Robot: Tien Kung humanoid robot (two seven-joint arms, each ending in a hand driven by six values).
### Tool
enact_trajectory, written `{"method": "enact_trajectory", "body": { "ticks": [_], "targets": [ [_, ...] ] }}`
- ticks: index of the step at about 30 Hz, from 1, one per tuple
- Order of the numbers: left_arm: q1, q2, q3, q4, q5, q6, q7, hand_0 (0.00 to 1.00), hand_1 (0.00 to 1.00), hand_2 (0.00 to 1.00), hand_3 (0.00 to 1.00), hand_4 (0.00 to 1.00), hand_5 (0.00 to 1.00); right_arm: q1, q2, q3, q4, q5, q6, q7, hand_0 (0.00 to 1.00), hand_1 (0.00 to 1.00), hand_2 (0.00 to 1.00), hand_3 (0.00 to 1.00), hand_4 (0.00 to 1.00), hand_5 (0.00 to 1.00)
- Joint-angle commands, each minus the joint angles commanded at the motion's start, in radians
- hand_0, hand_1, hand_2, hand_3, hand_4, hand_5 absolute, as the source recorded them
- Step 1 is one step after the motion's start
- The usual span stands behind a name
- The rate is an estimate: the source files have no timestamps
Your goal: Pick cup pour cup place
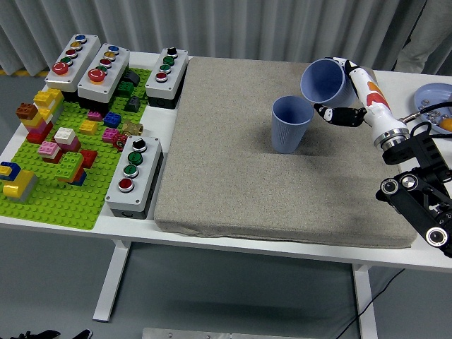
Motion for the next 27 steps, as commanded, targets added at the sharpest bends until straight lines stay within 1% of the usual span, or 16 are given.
{"method": "enact_trajectory", "body": {
  "ticks": [6, 13, 27],
  "targets": [
    [0.000, 0.001, 0.000, 0.000, 0.000, 0.000, 0.000, 0.772, 0.764, 0.821, 0.666, 0.504, 0.998, 0.002, -0.002, 0.008, 0.004, -0.074, -0.015, 0.005, 0.810, 0.733, 0.623, 0.685, 0.603, 0.015],
    [0.000, 0.001, -0.001, 0.000, 0.002, 0.000, 0.000, 0.772, 0.763, 0.820, 0.666, 0.504, 0.998, 0.004, 0.001, 0.001, 0.007, -0.130, -0.026, 0.005, 0.809, 0.732, 0.625, 0.683, 0.602, 0.014],
    [0.003, 0.002, 0.003, 0.000, 0.001, -0.001, 0.001, 0.772, 0.763, 0.819, 0.666, 0.504, 0.998, 0.003, 0.006, -0.015, 0.004, -0.171, -0.038, 0.004, 0.809, 0.732, 0.624, 0.684, 0.599, 0.011]
  ]
}}
